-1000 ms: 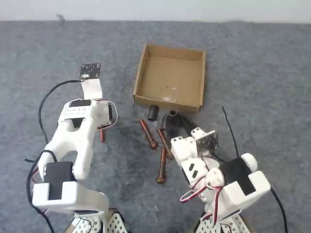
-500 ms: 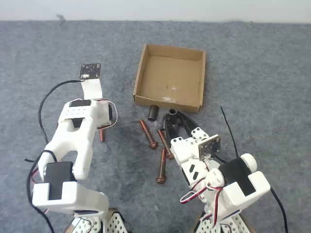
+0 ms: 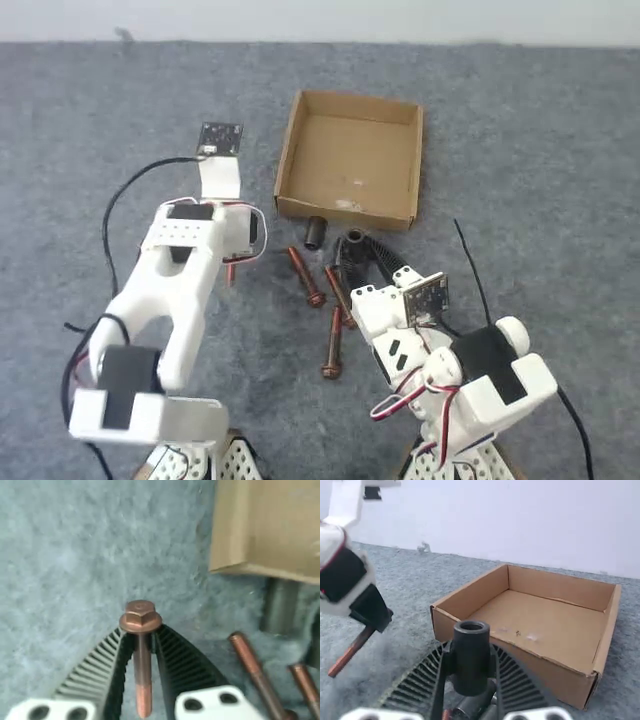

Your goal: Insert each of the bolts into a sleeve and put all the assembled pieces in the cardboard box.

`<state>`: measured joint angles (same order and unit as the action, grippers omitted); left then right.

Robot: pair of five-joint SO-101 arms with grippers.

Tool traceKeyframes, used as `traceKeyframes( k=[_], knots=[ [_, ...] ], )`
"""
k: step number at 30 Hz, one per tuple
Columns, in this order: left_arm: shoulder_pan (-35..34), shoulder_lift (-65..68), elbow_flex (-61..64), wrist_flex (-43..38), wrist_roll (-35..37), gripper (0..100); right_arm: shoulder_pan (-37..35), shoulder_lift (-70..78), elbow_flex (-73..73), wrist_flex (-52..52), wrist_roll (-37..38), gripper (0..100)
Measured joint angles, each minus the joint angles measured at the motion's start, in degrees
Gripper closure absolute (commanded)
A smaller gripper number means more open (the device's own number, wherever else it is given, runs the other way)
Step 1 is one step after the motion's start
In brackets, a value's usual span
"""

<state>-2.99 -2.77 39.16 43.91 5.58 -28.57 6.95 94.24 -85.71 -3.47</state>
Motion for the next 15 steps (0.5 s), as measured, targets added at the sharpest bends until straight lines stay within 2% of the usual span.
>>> traceKeyframes(
  k=[5, 15],
  knots=[
    [0.44, -9.67, 3.34, 0.00, 0.00, 99, 0.00, 0.00, 0.00, 0.00, 0.00, 99.3],
    [7.03, -22.68, 7.21, -0.62, 0.09, 99, 0.00, -0.09, 0.00, 0.00, 0.00, 99.3]
  ],
)
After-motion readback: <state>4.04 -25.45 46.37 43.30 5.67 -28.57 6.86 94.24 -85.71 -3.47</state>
